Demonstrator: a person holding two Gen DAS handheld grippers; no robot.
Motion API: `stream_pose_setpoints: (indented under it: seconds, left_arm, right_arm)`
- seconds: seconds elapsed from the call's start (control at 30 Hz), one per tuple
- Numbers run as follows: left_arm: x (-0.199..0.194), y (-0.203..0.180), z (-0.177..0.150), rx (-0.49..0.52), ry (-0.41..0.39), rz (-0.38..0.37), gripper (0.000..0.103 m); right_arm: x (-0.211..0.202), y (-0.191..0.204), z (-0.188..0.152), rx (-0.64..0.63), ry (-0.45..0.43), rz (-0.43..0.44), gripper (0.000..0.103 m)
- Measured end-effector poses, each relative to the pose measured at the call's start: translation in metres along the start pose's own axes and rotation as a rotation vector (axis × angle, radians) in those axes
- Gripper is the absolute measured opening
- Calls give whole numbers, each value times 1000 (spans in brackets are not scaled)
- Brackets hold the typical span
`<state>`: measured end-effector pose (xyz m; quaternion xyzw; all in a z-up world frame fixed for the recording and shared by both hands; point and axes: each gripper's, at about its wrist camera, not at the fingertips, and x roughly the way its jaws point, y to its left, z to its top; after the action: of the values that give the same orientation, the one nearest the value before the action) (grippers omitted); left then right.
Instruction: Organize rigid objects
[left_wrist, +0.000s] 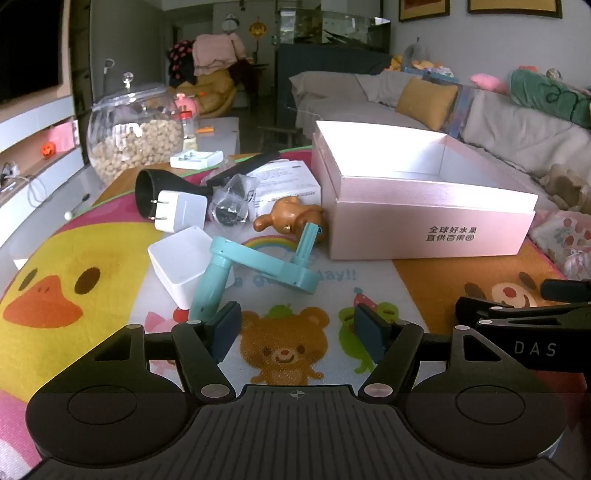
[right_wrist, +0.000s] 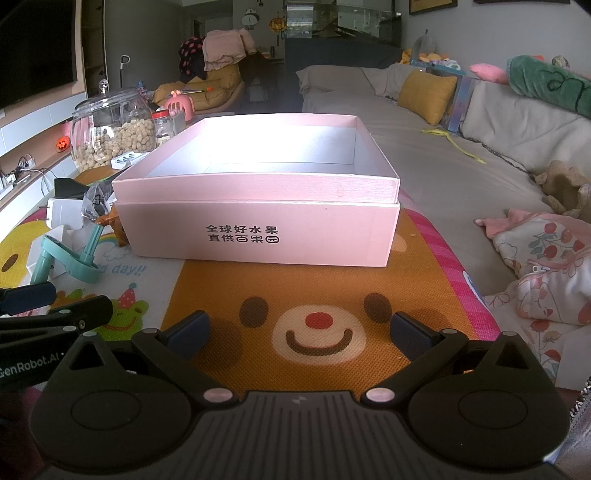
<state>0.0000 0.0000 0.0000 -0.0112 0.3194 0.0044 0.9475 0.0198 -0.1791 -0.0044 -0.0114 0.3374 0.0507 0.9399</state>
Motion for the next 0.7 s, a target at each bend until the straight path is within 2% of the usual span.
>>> stream_pose_setpoints:
  seconds: [0.33,0.7]
  left_arm:
    - [0,0,0,1,1,1,73]
    - [-2,3,1,-7,-3,-10,71]
  right_arm:
    - [0,0,2,4,6,8,103]
    - [5,0,15,-20,101,22,103]
